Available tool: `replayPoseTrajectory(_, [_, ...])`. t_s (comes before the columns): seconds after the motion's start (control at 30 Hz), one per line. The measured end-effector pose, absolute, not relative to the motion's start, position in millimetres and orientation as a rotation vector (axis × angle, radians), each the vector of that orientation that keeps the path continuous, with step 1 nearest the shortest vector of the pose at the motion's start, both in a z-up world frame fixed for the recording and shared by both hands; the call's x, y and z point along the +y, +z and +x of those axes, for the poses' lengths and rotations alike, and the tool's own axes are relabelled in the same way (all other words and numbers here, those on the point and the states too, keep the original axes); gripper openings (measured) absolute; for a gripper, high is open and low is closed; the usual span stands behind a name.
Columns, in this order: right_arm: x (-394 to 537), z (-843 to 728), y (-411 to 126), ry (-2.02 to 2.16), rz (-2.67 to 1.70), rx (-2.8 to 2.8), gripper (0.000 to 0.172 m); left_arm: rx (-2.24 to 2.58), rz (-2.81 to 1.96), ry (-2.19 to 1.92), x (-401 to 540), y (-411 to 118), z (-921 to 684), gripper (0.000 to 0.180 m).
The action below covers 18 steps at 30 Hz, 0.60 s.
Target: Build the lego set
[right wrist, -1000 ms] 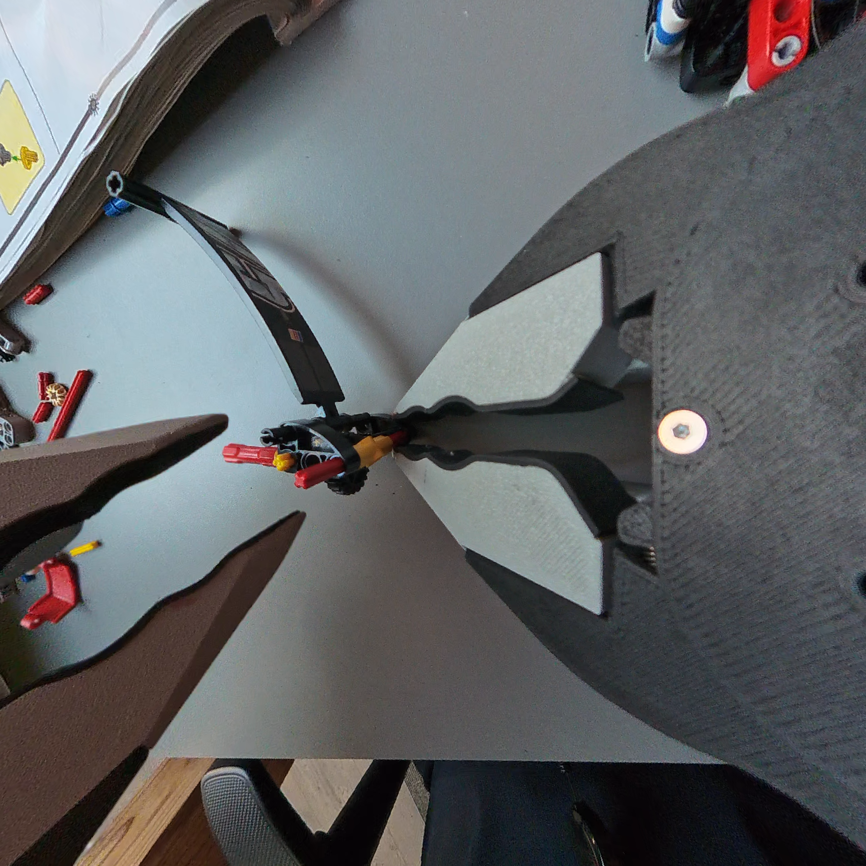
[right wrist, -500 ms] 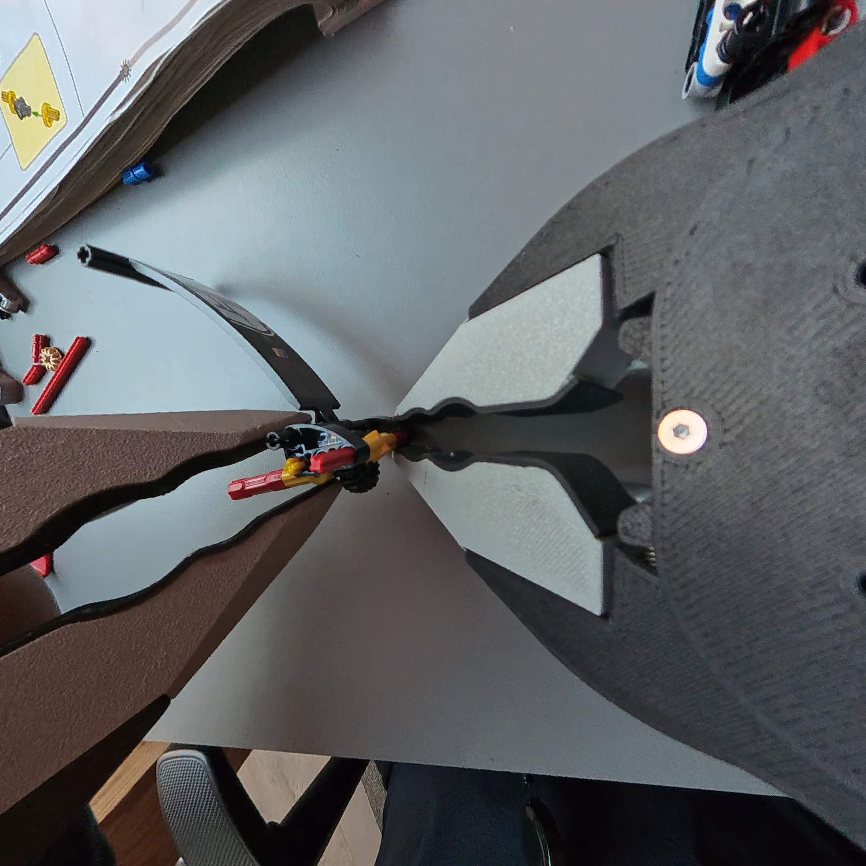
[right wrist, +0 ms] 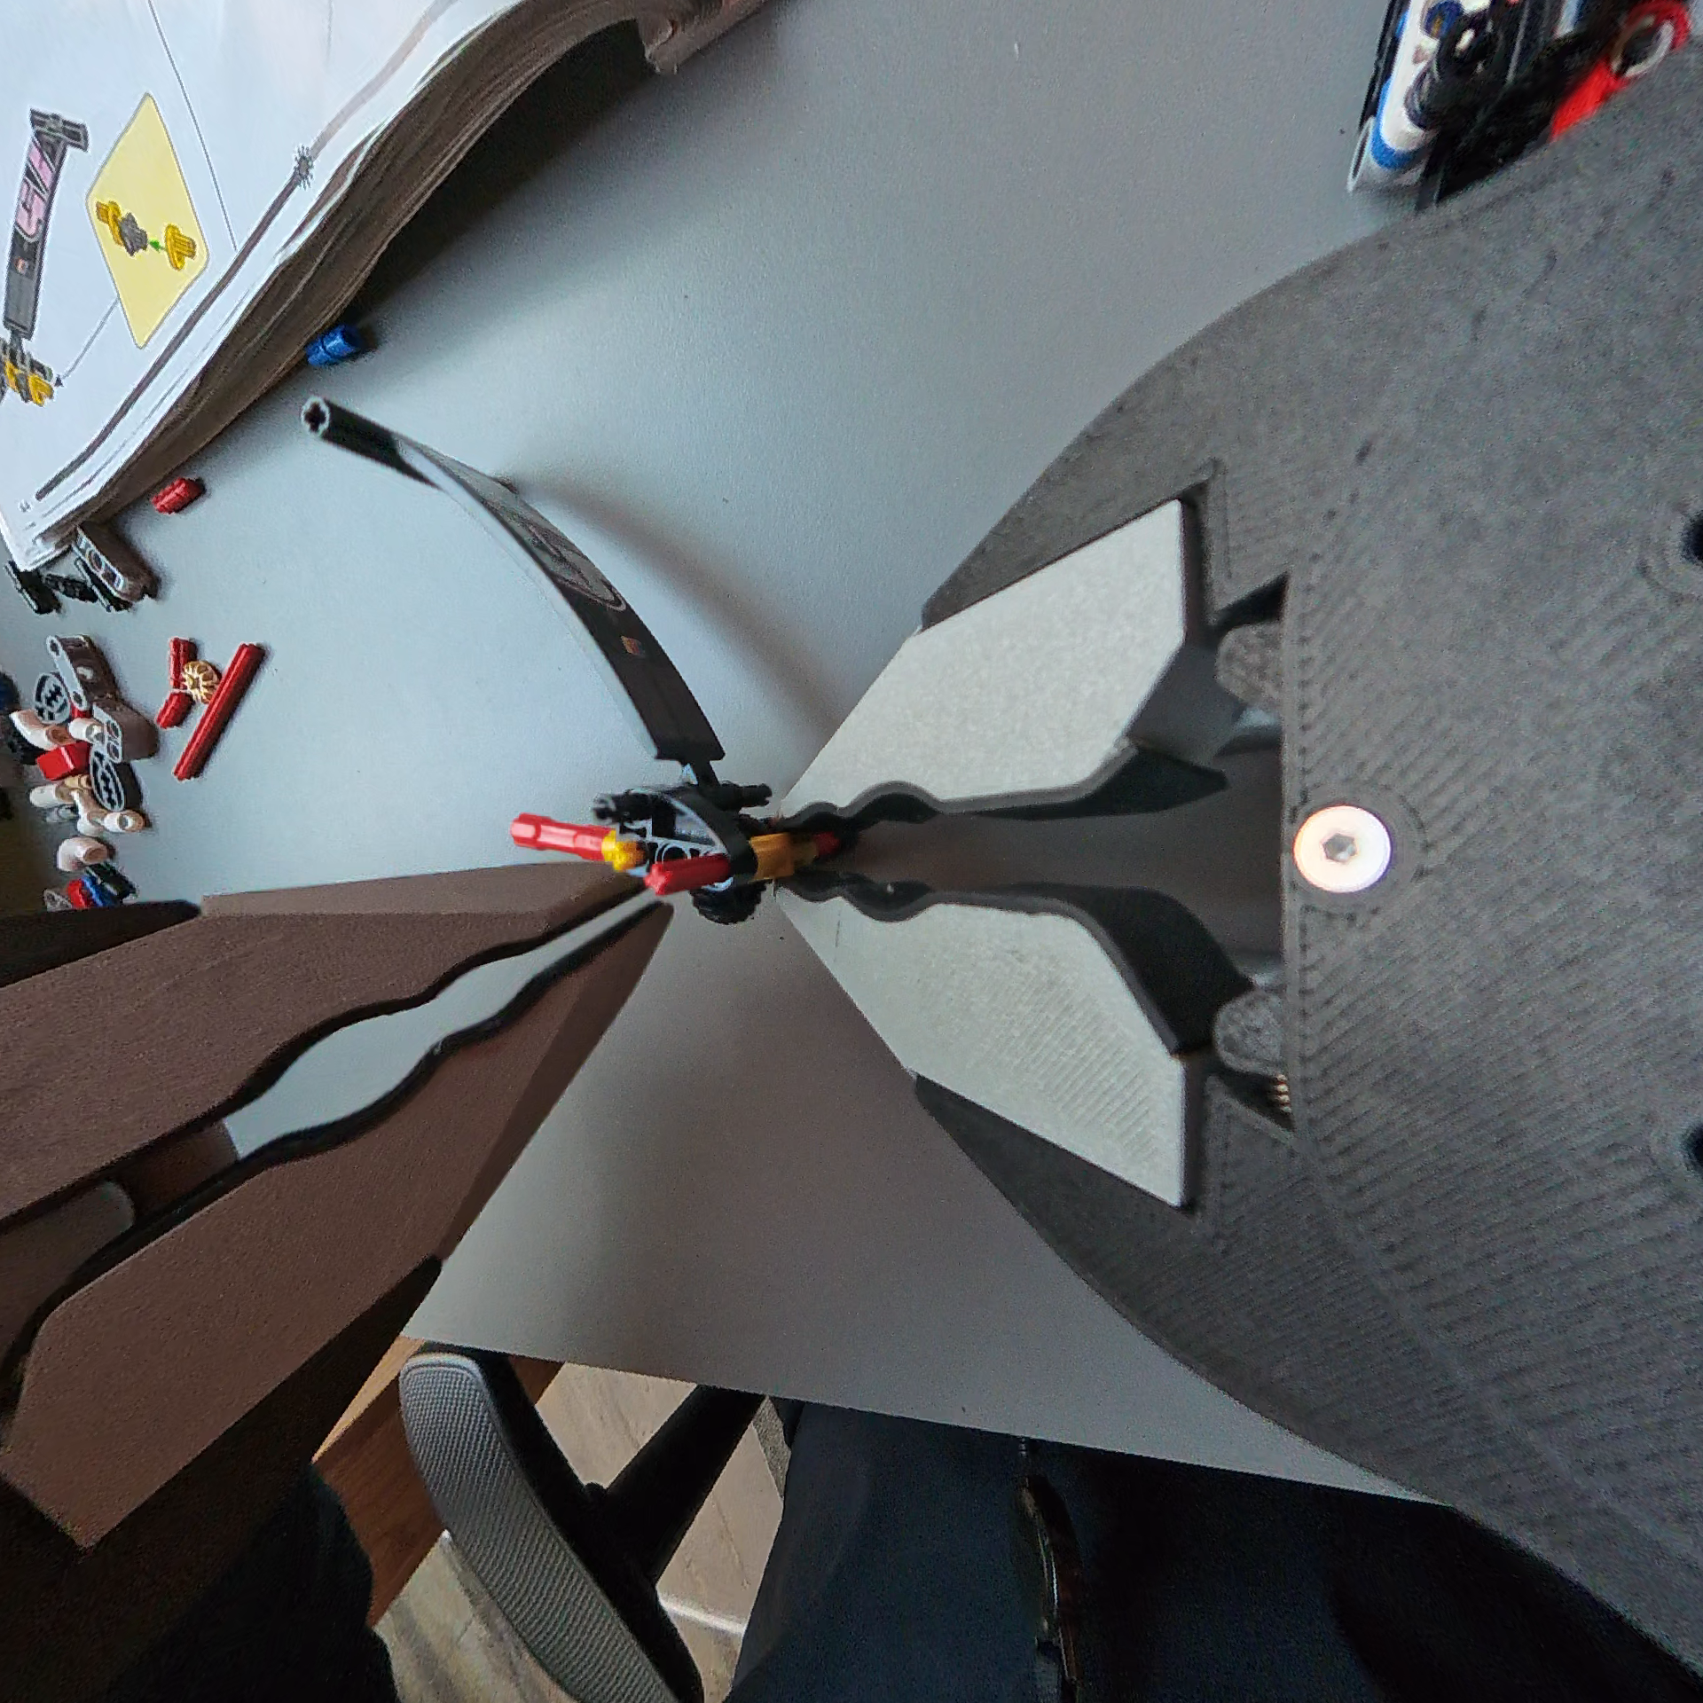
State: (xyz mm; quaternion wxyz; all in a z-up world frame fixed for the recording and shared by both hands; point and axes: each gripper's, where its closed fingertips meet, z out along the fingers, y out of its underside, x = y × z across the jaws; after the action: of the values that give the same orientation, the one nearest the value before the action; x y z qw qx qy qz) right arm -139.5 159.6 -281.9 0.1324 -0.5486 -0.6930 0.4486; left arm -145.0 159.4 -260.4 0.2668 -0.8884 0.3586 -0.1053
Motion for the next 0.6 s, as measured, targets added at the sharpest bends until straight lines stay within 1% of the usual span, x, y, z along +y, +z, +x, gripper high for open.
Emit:
replayPoseTrajectory(0.1, [158.6,-138.9,-282.7,1.300,-1.591,-2.022,0.005,0.948,-2.408,-0.296,156.5,-256.8,-148.4,0.013])
replayPoseTrajectory(0.23, [157.3,-138.7,-282.7,1.298,-1.581,-2.030,0.004,0.932,-2.438,-0.255,159.0,-263.8,-155.3,0.017])
replayPoseTrajectory(0.33, [156.4,-138.1,-282.8,1.284,-1.563,-2.038,0.004,0.962,-2.422,-0.240,158.4,-263.7,-150.7,0.005])
replayPoseTrajectory(0.5, [156.8,-137.7,-283.0,1.289,-1.576,-2.035,0.004,0.976,-2.404,-0.193,151.9,-258.2,-144.7,0.002])
replayPoseTrajectory(0.6, [157.1,-138.1,-283.9,1.278,-1.581,-2.036,0.012,0.986,-2.398,-0.172,148.1,-256.3,-142.5,0.002])
